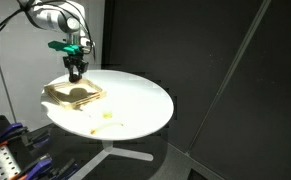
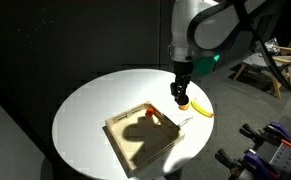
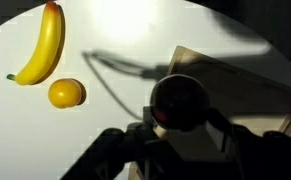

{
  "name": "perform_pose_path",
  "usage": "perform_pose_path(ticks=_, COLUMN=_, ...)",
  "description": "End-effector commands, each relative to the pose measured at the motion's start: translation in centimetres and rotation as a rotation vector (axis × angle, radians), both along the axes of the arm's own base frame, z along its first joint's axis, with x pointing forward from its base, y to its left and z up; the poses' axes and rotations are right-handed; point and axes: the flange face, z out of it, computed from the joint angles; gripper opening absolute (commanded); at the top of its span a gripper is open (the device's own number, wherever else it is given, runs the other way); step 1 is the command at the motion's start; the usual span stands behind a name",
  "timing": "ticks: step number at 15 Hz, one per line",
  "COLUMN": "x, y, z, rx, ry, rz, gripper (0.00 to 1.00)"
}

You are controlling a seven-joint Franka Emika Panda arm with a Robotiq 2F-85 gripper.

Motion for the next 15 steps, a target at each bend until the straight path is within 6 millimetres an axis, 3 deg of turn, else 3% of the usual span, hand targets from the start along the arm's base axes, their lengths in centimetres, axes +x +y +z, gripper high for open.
perform_pose_path(ticks=1, x=-1.73, y=-1.38, z=1.07, rx=-0.005, ry=-0.051, rz=-0.088, gripper=0.32)
perform_pose_path(ticks=5, x=-2.45, y=-1.89, z=0.78, rx=-0.01, ry=-0.058, rz=-0.135, gripper=0.32)
perform_pose_path(ticks=6, x=-1.74, y=-1.24, z=0.35, rx=0.001, ry=-0.035, rz=-0.105, gripper=0.57)
perform_pose_path(ticks=15, x=-2.04, y=-1.46, z=0.13, rx=-0.001, ry=-0.033, rz=-0.118, gripper=0.57)
